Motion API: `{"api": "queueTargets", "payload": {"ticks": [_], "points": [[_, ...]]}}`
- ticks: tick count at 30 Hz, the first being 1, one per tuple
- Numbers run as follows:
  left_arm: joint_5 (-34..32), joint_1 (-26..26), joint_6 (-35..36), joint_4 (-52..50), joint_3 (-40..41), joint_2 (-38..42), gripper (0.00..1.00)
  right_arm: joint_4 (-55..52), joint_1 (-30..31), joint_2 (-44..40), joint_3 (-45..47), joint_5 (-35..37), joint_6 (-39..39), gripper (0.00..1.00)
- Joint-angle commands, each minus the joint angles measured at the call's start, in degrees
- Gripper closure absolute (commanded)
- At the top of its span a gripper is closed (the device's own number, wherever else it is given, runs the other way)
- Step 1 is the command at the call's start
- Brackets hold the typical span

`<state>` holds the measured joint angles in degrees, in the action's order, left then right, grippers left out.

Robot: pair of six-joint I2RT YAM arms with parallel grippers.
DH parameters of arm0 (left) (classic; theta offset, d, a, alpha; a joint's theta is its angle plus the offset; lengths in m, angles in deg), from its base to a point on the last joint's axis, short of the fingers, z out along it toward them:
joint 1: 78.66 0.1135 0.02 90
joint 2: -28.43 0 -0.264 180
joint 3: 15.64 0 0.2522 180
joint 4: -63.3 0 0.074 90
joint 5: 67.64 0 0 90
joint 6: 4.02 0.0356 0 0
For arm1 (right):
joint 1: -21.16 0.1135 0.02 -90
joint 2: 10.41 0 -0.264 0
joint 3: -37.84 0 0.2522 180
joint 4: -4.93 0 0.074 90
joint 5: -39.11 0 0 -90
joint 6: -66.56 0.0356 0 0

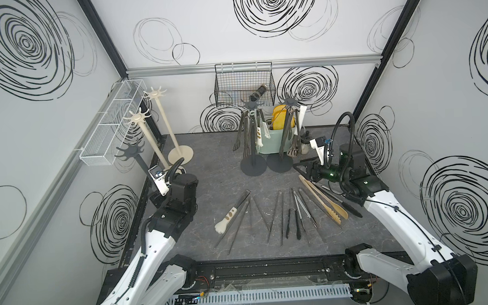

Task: Hang food tongs on kitchen utensil racks
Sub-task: Pick up the rack from the center of the board.

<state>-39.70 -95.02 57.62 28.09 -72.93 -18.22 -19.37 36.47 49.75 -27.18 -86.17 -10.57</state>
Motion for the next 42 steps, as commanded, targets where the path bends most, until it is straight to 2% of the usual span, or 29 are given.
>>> {"api": "queueTargets", "payload": {"ticks": [1, 5, 10, 16, 23, 26, 29, 30, 33, 35, 39, 41, 42], "points": [[-6.45, 2.20, 2.87, 10.28, 1.66, 1.11, 0.18, 1.14, 0.33, -1.30, 0.27, -0.47, -0.29, 0.44], [-2.73, 6.34, 9.87, 19.54, 5.32, 2.07, 0.15, 0.79, 0.33, -1.84, 0.23, -0.13, -0.35, 0.43], [6.68, 13.39, 16.85, 29.40, 8.47, 1.86, 0.08, 0.50, 0.42, -2.63, 0.03, 0.26, -0.51, 0.42], [15.68, 18.20, 23.84, 39.29, 10.04, -1.29, 0.06, 0.69, 0.39, -3.21, -0.03, 0.23, -0.54, 0.42], [17.68, 21.51, 27.23, 43.45, 9.70, -4.93, 0.07, 0.78, 0.37, -3.65, 0.33, 0.07, -0.88, 0.42], [18.68, 21.96, 28.51, 44.88, 9.69, -6.41, 0.11, 0.78, 0.33, -3.73, 0.33, 0.13, -0.91, 0.42], [19.97, 22.29, 28.89, 45.79, 9.69, -7.16, 0.20, 0.61, 0.29, -4.07, 0.30, 0.29, -1.05, 0.42], [20.30, 22.50, 28.91, 45.97, 9.69, -7.31, 0.28, 0.53, 0.31, -4.32, 0.29, 0.47, -1.13, 0.42], [21.45, 23.50, 28.81, 46.01, 9.44, -7.96, 0.43, 0.35, 0.33, -4.91, 0.54, 0.78, -1.17, 0.42], [22.06, 24.10, 28.37, 45.50, 9.25, -8.17, 0.63, 0.23, 0.33, -5.28, 0.59, 0.88, -1.17, 0.42], [22.66, 24.27, 27.64, 44.54, 9.01, -7.55, 0.90, 0.22, 0.33, -5.75, 0.89, 1.01, -1.10, 0.42], [23.20, 24.23, 27.00, 43.56, 8.72, -6.85, 1.00, 0.13, 0.33, -5.92, 0.90, 1.01, -1.09, 0.42], [23.58, 24.04, 26.89, 43.06, 8.68, -6.37, 1.00, 0.09, 0.33, -5.99, 0.99, 1.14, -1.15, 0.42]]}}
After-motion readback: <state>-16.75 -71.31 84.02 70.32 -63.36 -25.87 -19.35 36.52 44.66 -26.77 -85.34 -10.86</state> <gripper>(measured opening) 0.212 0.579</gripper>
